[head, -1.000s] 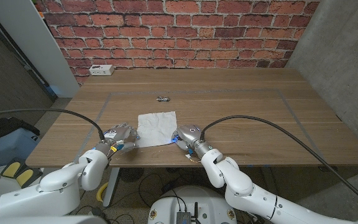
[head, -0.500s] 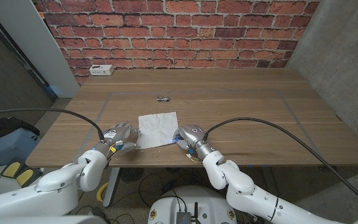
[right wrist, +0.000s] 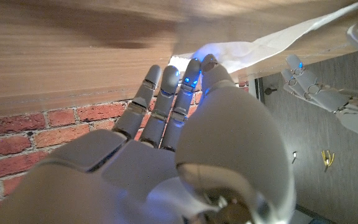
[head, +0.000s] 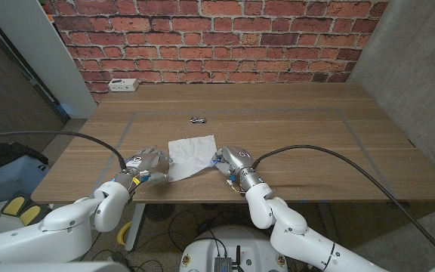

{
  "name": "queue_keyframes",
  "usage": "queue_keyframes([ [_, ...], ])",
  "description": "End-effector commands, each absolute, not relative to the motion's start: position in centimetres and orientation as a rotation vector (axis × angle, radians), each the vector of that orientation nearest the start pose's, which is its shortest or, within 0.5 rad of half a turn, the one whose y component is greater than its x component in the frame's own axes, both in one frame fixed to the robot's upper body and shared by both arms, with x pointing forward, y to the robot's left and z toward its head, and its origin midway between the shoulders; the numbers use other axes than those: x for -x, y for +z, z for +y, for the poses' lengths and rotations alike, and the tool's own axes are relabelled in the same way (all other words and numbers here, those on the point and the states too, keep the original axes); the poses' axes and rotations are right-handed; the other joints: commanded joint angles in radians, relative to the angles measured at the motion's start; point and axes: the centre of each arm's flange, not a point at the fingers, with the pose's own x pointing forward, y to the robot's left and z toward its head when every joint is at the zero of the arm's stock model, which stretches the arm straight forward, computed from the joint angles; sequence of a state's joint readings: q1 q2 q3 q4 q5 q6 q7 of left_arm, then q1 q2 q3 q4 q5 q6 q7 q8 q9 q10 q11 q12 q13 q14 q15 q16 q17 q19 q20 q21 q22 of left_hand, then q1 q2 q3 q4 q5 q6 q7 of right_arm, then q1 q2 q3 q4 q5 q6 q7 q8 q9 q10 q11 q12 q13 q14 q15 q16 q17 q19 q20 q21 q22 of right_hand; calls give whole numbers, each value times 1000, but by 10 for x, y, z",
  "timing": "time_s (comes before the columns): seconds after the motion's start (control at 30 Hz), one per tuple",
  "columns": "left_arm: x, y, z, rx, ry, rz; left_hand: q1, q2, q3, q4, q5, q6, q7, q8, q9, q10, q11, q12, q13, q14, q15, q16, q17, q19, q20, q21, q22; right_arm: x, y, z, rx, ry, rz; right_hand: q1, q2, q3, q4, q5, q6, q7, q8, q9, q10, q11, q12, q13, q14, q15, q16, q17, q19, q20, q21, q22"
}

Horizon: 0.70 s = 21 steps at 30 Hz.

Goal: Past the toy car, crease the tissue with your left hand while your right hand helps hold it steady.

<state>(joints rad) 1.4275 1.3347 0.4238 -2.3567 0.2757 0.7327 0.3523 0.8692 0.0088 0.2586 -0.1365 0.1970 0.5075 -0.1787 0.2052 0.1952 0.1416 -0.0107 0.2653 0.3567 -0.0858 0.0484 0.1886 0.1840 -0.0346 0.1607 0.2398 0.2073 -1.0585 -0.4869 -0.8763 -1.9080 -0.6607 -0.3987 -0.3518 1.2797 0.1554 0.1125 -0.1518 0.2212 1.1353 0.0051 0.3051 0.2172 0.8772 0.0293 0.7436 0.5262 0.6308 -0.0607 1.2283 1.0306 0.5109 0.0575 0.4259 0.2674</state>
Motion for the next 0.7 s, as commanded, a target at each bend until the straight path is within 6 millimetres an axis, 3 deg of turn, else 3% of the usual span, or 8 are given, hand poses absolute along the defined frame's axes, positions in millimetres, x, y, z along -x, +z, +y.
queue_keyframes([
  [0.03, -455, -113, 283, -1528, 141, -401, 16, -1, -1, -6, 11, 18, 6, 8, 1, -12, -1, -8, 5, -14, 2, 0, 2, -9, 4, -5, 2, -505, -128, -39, 861, 18, -605, 12, -6, 7, -6, -12, 75, 78, 8, 8, 10, 6, 13, 11, 21, -101, 21, 8, 2, 15, 14, 10],
  [0.1, -456, -114, 280, -1518, 132, -429, 14, -15, -11, -7, 13, 23, 13, 8, 1, -14, -5, -6, 6, -16, -3, 1, 2, -11, -1, -6, 2, -505, -127, -38, 852, 6, -598, 17, -7, 10, -8, -15, 78, 81, 8, 10, 12, 7, 18, 15, 25, -103, 32, 15, 5, 19, 21, 14],
  [0.2, -457, -116, 277, -1494, 110, -455, -18, -62, -50, 4, 23, -2, 58, -3, 4, -35, -2, -9, 9, -25, 10, 1, 5, -28, 3, -12, 2, -505, -126, -38, 850, 8, -598, 19, -6, 14, -7, -19, 78, 82, 8, 14, 16, 11, 20, 13, 24, -103, 44, 23, 6, 19, 31, 21],
  [0.33, -458, -116, 276, -1445, 77, -476, -58, -84, -80, 24, 34, -3, 76, -3, 7, -44, 7, -5, 13, -22, 21, 4, 9, -42, 10, -15, 4, -506, -125, -37, 852, 3, -593, 19, -7, 15, -7, -22, 79, 82, 7, 16, 16, 11, 21, 12, 22, -103, 48, 25, 7, 18, 37, 25],
  [0.53, -450, -117, 269, -1420, 90, -545, -100, -76, -103, 51, 54, -40, 129, -12, 16, -72, 56, -4, 19, -17, 59, 8, 13, -52, 27, -14, 6, -504, -122, -33, 829, -4, -574, 21, -8, 20, -7, -25, 82, 84, 7, 19, 21, 15, 22, 7, 23, -104, 53, 22, 9, 19, 50, 33],
  [0.7, -449, -122, 262, -1446, 116, -564, -78, -58, -100, 45, 66, -104, 187, -13, 33, -94, 93, -2, 28, -12, 92, 8, 13, -50, 43, -9, 9, -501, -118, -30, 777, -8, -560, 22, -12, 24, -9, -26, 91, 87, 9, 21, 29, 18, 26, 5, 31, -101, 55, 22, 10, 25, 60, 40],
])
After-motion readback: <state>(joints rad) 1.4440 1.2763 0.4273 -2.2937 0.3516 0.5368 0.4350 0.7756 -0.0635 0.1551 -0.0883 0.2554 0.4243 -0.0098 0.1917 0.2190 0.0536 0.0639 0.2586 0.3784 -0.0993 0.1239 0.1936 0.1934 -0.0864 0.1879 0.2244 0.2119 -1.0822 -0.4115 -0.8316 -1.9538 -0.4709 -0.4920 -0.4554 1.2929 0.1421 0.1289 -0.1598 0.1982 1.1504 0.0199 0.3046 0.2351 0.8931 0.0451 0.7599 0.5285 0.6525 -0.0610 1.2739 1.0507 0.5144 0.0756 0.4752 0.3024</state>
